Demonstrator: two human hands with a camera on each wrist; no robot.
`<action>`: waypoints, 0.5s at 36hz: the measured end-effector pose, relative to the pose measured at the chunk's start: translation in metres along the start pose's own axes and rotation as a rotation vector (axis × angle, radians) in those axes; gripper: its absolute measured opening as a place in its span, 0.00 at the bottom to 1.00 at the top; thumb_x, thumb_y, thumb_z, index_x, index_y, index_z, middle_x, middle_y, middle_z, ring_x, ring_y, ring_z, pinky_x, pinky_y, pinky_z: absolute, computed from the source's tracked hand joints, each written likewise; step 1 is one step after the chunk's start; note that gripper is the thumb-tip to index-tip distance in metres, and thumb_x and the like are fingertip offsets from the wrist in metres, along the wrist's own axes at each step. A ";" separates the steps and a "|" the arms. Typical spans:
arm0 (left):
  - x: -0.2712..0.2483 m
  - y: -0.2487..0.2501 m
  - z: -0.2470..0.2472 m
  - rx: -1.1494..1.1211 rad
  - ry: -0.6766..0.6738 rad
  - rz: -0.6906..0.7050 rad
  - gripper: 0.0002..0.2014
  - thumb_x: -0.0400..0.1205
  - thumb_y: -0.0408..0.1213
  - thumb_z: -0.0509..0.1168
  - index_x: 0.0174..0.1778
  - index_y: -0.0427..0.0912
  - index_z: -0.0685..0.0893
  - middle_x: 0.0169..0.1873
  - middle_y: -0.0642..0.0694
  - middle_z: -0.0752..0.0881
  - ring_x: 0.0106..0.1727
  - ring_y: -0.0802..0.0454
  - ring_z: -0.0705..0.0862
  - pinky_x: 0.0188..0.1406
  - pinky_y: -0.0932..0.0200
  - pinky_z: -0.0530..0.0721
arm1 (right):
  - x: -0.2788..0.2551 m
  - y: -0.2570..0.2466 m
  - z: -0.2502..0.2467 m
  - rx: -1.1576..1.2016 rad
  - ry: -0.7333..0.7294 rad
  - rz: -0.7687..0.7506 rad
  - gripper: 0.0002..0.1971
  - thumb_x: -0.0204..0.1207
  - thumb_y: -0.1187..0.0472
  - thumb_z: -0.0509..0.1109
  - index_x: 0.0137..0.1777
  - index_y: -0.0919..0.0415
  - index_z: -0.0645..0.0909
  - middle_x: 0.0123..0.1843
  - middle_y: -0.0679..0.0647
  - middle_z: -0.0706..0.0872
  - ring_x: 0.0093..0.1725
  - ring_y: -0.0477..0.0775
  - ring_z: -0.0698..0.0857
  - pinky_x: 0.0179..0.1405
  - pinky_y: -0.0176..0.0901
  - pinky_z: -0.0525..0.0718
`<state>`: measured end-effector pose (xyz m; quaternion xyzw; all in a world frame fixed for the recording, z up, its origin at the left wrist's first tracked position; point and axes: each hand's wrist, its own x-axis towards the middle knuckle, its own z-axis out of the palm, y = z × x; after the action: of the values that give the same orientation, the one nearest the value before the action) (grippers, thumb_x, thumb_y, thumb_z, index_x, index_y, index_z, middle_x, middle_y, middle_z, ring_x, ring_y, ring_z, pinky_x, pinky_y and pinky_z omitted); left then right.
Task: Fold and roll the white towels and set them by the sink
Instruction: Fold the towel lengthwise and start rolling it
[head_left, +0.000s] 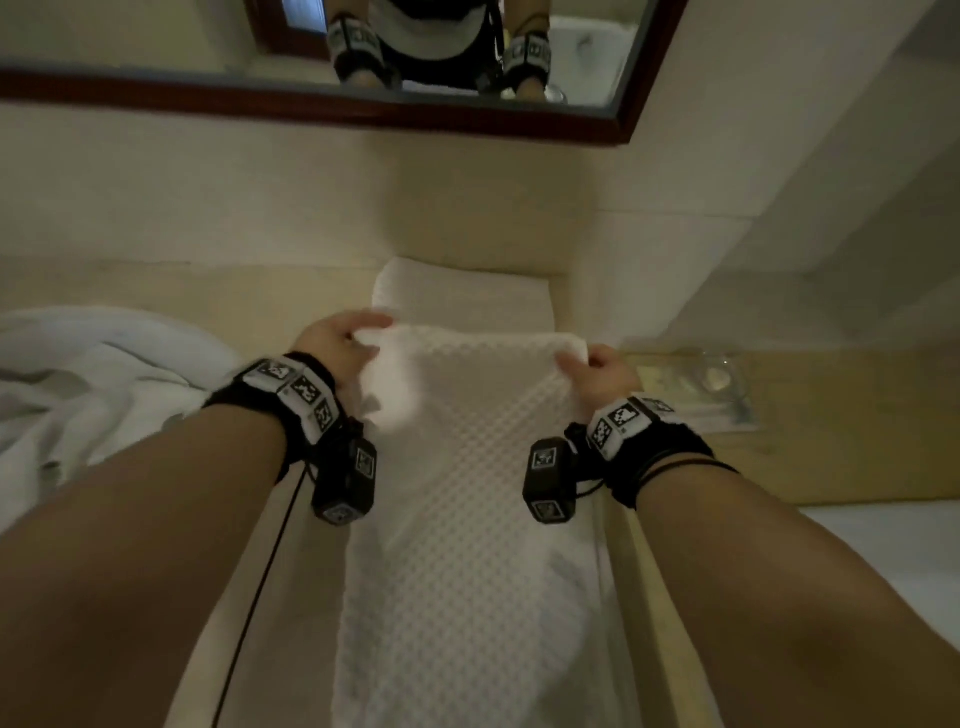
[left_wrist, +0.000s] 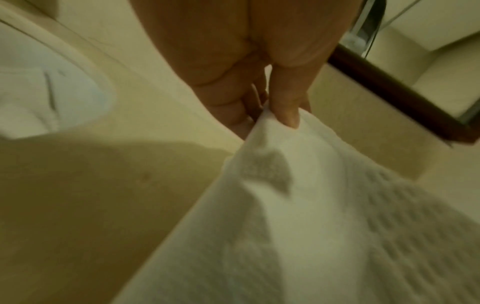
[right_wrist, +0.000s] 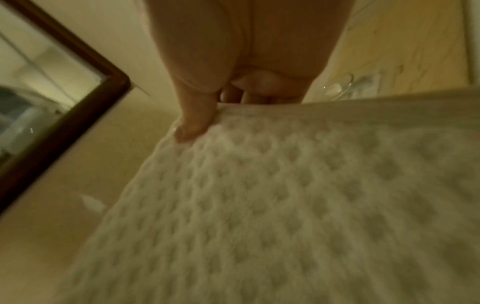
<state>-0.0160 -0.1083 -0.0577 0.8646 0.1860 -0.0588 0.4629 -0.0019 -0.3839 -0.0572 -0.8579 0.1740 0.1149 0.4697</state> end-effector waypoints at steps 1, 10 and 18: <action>0.010 0.008 -0.006 0.002 0.046 0.026 0.17 0.82 0.30 0.64 0.65 0.49 0.82 0.50 0.46 0.79 0.45 0.47 0.79 0.50 0.63 0.76 | 0.008 -0.008 0.000 0.049 0.054 -0.029 0.17 0.81 0.52 0.65 0.65 0.60 0.79 0.48 0.50 0.80 0.43 0.49 0.78 0.41 0.36 0.73; 0.015 -0.009 0.003 -0.009 -0.035 -0.126 0.45 0.77 0.38 0.71 0.83 0.48 0.49 0.61 0.43 0.76 0.63 0.42 0.78 0.68 0.47 0.76 | 0.006 0.016 0.010 -0.181 -0.178 0.166 0.28 0.78 0.52 0.69 0.75 0.64 0.71 0.71 0.61 0.77 0.69 0.63 0.77 0.69 0.49 0.74; -0.030 -0.033 0.027 0.173 -0.134 -0.204 0.22 0.81 0.32 0.64 0.72 0.33 0.73 0.64 0.33 0.81 0.61 0.37 0.80 0.55 0.52 0.75 | -0.021 0.059 -0.003 -0.252 -0.145 0.123 0.12 0.78 0.54 0.66 0.60 0.51 0.82 0.56 0.53 0.86 0.54 0.55 0.82 0.60 0.48 0.79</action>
<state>-0.0537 -0.1222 -0.0908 0.8721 0.2360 -0.1790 0.3895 -0.0447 -0.4121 -0.0933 -0.8872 0.1760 0.2259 0.3618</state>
